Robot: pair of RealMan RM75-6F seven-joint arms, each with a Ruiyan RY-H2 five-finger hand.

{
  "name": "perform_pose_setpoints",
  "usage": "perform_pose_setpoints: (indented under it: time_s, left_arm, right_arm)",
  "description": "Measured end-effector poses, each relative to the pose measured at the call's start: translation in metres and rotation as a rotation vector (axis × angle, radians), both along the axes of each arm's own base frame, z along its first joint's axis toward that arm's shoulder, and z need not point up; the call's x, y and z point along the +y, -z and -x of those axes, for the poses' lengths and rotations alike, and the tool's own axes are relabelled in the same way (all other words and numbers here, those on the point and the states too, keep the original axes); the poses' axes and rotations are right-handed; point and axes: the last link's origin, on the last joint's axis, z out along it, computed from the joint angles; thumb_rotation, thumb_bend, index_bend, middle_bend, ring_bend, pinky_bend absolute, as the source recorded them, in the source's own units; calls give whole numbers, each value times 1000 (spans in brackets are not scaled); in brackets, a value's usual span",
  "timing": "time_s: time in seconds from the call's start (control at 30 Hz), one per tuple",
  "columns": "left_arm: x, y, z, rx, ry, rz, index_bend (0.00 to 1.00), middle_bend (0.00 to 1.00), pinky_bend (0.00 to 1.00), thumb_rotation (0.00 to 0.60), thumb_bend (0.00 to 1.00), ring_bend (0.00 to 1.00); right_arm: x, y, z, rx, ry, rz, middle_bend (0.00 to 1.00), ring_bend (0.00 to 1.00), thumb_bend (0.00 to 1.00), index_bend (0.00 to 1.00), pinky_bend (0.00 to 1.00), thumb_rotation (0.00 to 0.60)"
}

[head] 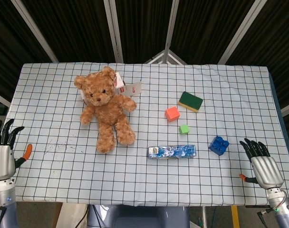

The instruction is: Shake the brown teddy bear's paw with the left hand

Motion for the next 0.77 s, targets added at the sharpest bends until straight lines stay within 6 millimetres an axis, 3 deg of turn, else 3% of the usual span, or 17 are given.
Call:
perform_pose_setpoints:
  time_s: [0.23, 0.47, 0.77]
  left_arm:
    - [-15, -13, 7, 33, -151, 65, 250, 79, 0, 600, 425, 0]
    - [-13, -15, 15, 59, -255, 99, 245, 70, 0, 600, 425, 0]
    - [-7, -15, 12, 30, -232, 94, 237, 61, 0, 600, 425, 0]
  right_arm:
    - [-1, -3, 1, 23, 4, 31, 0, 0, 102, 0, 0, 600]
    - [1, -6, -1, 42, -3, 79, 0, 0, 102, 0, 0, 600]
    - [3, -10, -6, 43, -52, 130, 0, 0, 102, 0, 0, 600]
